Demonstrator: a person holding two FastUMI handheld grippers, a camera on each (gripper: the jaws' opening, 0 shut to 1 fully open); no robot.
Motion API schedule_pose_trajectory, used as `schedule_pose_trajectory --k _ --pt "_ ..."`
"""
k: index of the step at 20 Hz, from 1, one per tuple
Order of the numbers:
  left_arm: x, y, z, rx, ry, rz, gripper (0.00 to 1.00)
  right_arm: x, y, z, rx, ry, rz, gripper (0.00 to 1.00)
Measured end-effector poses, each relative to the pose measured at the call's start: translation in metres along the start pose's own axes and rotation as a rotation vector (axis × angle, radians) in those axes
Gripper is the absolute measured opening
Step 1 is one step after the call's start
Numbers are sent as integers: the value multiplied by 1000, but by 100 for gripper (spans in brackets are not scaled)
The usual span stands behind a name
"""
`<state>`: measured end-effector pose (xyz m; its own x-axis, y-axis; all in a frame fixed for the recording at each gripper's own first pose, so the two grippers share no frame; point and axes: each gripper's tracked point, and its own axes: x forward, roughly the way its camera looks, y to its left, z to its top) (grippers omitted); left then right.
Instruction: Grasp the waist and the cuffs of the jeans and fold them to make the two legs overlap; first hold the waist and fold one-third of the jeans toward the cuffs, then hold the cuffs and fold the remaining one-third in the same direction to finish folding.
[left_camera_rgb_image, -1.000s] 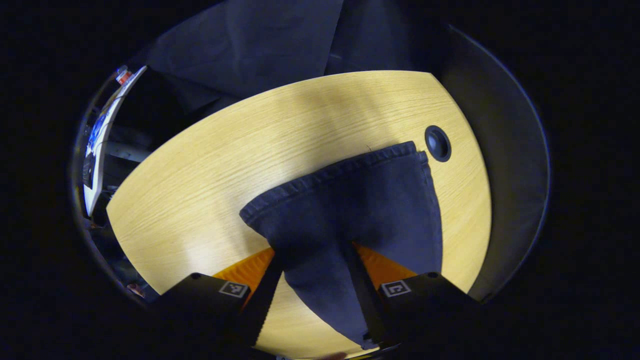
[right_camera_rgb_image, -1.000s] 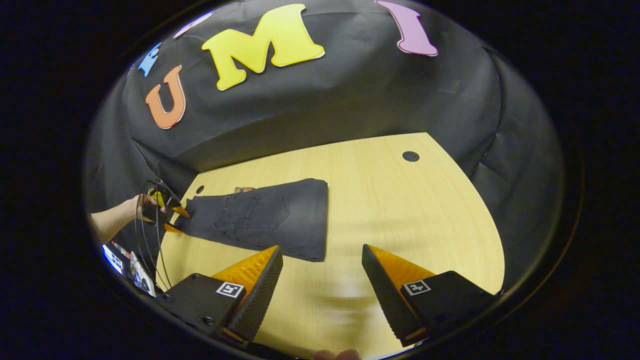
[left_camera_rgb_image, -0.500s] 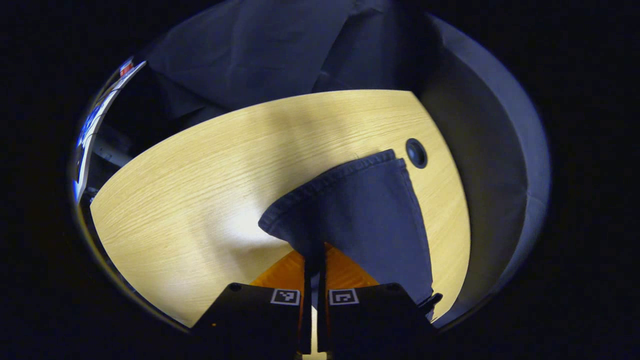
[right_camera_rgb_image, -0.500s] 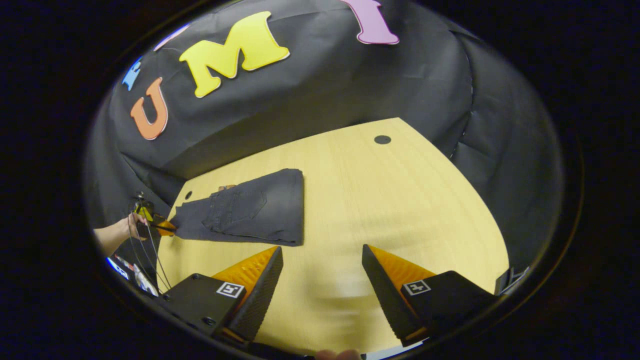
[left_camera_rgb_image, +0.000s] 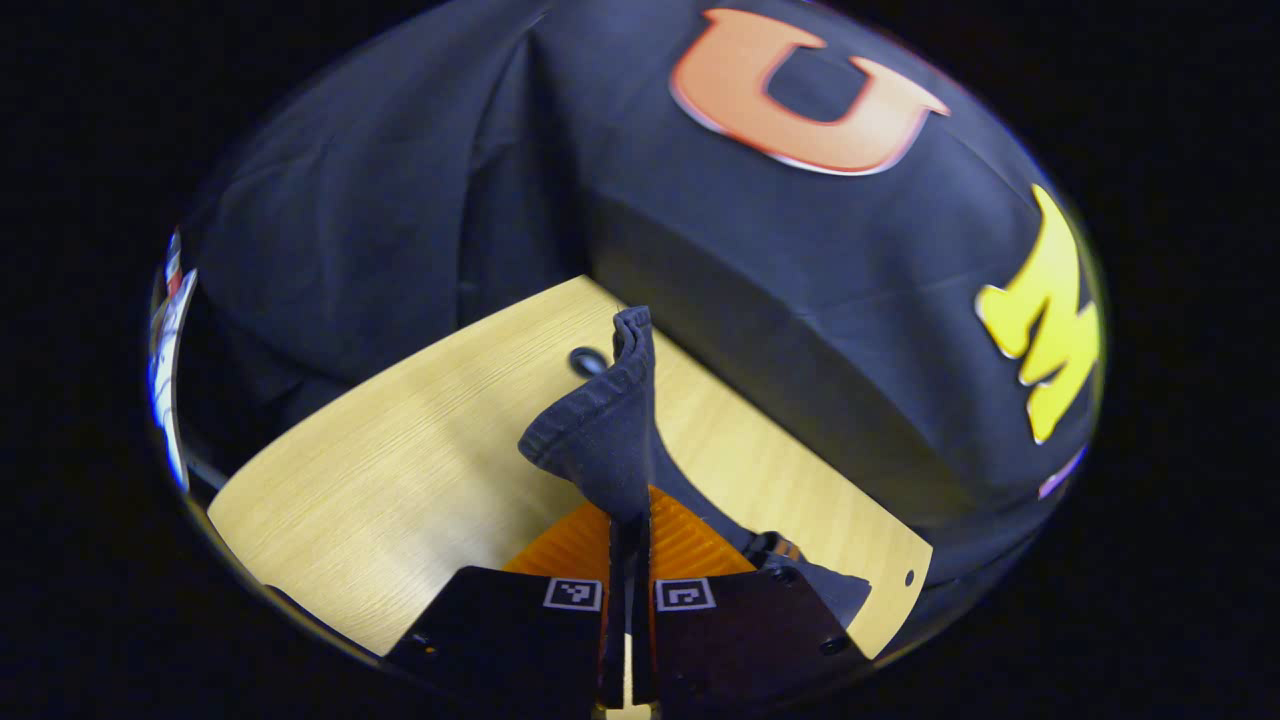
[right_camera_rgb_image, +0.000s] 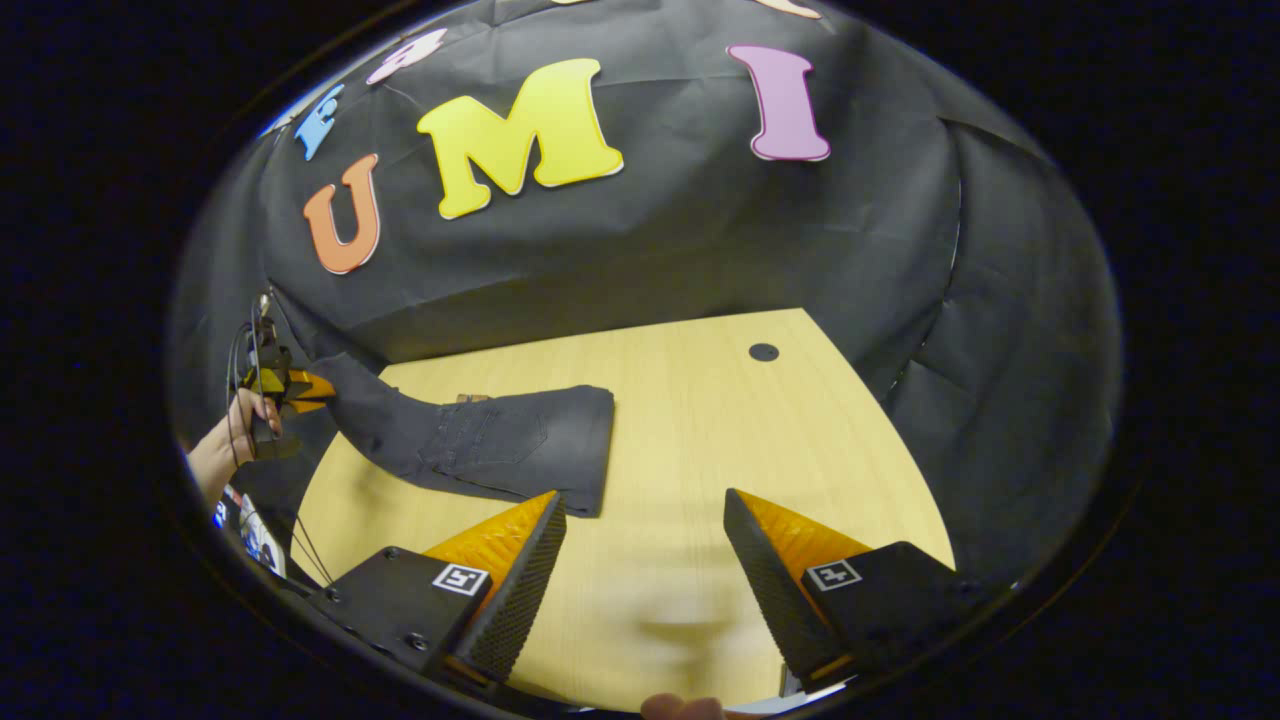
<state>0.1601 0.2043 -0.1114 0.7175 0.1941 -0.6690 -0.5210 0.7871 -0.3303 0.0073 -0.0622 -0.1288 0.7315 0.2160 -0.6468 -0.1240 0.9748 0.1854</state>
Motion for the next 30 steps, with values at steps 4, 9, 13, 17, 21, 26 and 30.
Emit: schedule_pose_trajectory --k 4,9,13,17,21,26,30 --pt "-61 -127 -22 215 -125 -157 6 -16 -14 0 -7 -30 -9 99" --pt "-62 -193 -111 435 -111 -175 6 -39 -66 -18 37 -11 -75 94" --pt "-23 -208 -225 571 15 -121 6 -38 -97 -31 35 45 -115 99" --pt "1 -202 -263 605 62 -55 9 -24 -112 -33 -28 84 -112 99" --pt "-2 -205 -276 612 114 -51 30 3 -95 -25 -24 85 -33 99" --pt "-46 -219 -278 555 133 -93 63 29 -65 -3 -33 37 74 99" --pt "-90 -231 -235 578 0 -152 59 29 -33 23 -145 -52 49 94"
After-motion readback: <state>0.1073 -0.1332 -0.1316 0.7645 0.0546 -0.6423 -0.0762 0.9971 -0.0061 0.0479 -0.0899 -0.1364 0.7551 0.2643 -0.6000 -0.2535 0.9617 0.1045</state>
